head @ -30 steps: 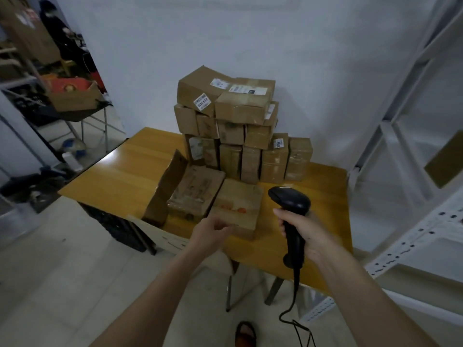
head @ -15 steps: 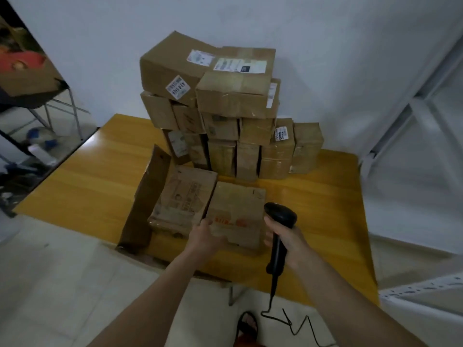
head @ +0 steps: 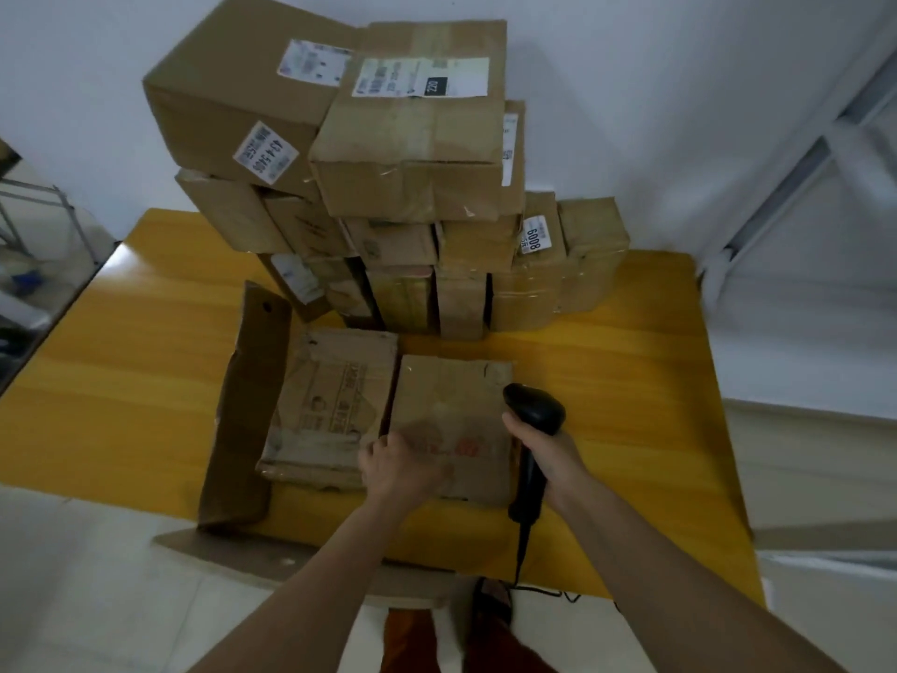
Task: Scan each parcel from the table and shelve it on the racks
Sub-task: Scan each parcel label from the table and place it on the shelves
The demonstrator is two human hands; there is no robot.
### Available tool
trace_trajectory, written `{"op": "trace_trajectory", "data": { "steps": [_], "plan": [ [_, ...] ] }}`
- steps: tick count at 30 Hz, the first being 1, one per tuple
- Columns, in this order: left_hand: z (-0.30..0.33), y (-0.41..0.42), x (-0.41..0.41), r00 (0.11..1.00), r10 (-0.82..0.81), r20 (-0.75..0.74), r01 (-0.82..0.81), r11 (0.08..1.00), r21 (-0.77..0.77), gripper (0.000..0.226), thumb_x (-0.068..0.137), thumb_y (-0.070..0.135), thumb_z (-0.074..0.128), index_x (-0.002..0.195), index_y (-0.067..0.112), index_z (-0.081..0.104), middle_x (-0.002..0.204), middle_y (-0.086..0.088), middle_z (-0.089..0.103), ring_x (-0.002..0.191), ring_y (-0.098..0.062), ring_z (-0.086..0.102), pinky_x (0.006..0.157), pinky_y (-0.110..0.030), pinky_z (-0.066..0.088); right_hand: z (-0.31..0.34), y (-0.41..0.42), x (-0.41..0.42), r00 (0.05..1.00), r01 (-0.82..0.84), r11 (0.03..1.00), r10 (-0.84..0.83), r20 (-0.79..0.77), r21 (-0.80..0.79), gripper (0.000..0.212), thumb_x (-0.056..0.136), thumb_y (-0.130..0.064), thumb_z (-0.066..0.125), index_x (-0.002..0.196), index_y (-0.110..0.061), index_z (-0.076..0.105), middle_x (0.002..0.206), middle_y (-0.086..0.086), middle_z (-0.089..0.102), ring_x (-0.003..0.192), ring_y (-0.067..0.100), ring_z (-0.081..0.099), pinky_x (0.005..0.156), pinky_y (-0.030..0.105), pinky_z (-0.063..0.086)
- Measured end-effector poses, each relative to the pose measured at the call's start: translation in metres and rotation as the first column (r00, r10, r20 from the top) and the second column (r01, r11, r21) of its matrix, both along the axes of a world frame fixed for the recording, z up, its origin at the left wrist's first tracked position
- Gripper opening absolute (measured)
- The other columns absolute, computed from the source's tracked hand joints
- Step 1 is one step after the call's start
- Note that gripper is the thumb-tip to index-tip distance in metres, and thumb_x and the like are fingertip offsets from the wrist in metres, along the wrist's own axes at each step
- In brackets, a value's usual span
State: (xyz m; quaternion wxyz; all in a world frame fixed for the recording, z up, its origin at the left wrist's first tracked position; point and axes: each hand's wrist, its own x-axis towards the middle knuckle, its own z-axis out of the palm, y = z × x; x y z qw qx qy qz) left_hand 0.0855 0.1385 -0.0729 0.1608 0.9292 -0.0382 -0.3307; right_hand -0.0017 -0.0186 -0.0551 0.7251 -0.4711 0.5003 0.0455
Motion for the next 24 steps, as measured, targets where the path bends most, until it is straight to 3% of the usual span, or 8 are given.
{"op": "trace_trajectory", "data": {
  "steps": [3, 5, 7, 10, 13, 16, 20, 24],
  "plan": [
    [0.004, -0.007, -0.001, 0.990, 0.121, -0.077, -0.132, 0.978, -0.159, 0.092, 0.076, 0.051, 0.073, 0.148, 0.016, 0.029, 0.149, -0.006, 0.035, 0.143, -0.029, 0.019, 0.117, -0.043, 0.025, 0.010, -0.007, -0.003, 0.999, 0.017, 0.997, -0.019, -0.026, -0.075, 0.053, 0.082, -0.038, 0.075, 0.128, -0.019, 0.057, 0.130, 0.006, 0.056, 0.115, 0.031, 0.054, 0.105, 0.054, 0.040],
    [0.007, -0.012, -0.004, 0.973, 0.177, -0.147, -0.208, 0.950, -0.234, 0.094, 0.076, 0.047, 0.075, 0.150, 0.018, 0.025, 0.150, -0.006, 0.030, 0.144, -0.028, 0.015, 0.117, -0.043, 0.027, 0.022, -0.013, -0.006, 0.998, 0.025, 0.990, -0.032, -0.047, -0.141, 0.023, 0.084, -0.037, 0.075, 0.098, -0.025, 0.062, 0.121, 0.009, 0.056, 0.101, 0.024, 0.058, 0.098, 0.058, 0.043],
    [0.007, -0.019, -0.007, 0.967, 0.173, -0.189, -0.222, 0.934, -0.280, 0.094, 0.076, 0.046, 0.075, 0.151, 0.019, 0.024, 0.151, -0.005, 0.028, 0.145, -0.027, 0.012, 0.117, -0.043, 0.027, 0.032, -0.016, -0.010, 0.999, 0.036, 0.976, -0.043, -0.028, -0.215, 0.021, 0.084, -0.034, 0.075, 0.080, -0.029, 0.056, 0.113, 0.004, 0.055, 0.093, 0.015, 0.056, 0.092, 0.058, 0.045],
    [0.006, -0.028, -0.006, 0.970, 0.099, -0.223, -0.166, 0.937, -0.308, 0.093, 0.076, 0.052, 0.073, 0.150, 0.021, 0.026, 0.151, -0.008, 0.032, 0.143, -0.030, 0.022, 0.116, -0.044, 0.029, 0.047, -0.011, -0.011, 1.000, 0.018, 0.958, -0.010, 0.028, -0.285, 0.020, 0.085, -0.030, 0.074, 0.079, -0.032, 0.055, 0.099, 0.000, 0.059, 0.076, 0.009, 0.055, 0.080, 0.048, 0.049],
    [0.008, -0.039, -0.002, 0.946, -0.004, -0.325, -0.120, 0.925, -0.361, 0.094, 0.079, 0.055, 0.071, 0.152, 0.023, 0.022, 0.151, -0.008, 0.032, 0.139, -0.033, 0.030, 0.110, -0.046, 0.038, 0.056, 0.007, -0.007, 0.994, -0.048, 0.945, 0.075, 0.074, -0.322, 0.013, 0.085, -0.030, 0.074, 0.081, -0.029, 0.062, 0.080, -0.003, 0.059, 0.074, 0.009, 0.057, 0.057, 0.024, 0.045],
    [0.015, -0.046, 0.001, 0.916, -0.059, -0.397, -0.111, 0.914, -0.390, 0.106, 0.072, 0.064, 0.070, 0.154, 0.026, 0.014, 0.156, -0.007, 0.025, 0.142, -0.034, 0.026, 0.112, -0.051, 0.034, 0.057, 0.019, -0.001, 0.990, -0.059, 0.933, 0.099, 0.097, -0.355, 0.011, 0.084, -0.028, 0.075, 0.083, -0.024, 0.065, 0.079, -0.004, 0.062, 0.078, 0.010, 0.061, 0.050, 0.012, 0.042],
    [0.018, -0.044, 0.000, 0.930, -0.115, -0.350, -0.011, 0.940, -0.340, 0.117, 0.069, 0.065, 0.070, 0.155, 0.028, 0.000, 0.159, -0.006, 0.014, 0.144, -0.034, 0.021, 0.113, -0.051, 0.032, 0.061, 0.018, 0.008, 0.993, -0.041, 0.949, 0.074, 0.096, -0.311, 0.019, 0.082, -0.032, 0.076, 0.091, -0.018, 0.068, 0.086, 0.003, 0.064, 0.080, 0.012, 0.061, 0.058, 0.023, 0.044],
    [0.017, -0.032, 0.005, 0.930, -0.129, -0.344, 0.000, 0.936, -0.352, 0.109, 0.079, 0.054, 0.071, 0.155, 0.029, -0.003, 0.159, -0.006, 0.011, 0.145, -0.034, 0.018, 0.113, -0.050, 0.033, 0.057, 0.010, 0.018, 0.991, 0.106, 0.961, -0.082, 0.103, -0.257, 0.021, 0.080, -0.036, 0.078, 0.092, -0.028, 0.062, 0.095, -0.010, 0.062, 0.086, 0.011, 0.057, 0.070, 0.029, 0.044]
  ]
}}
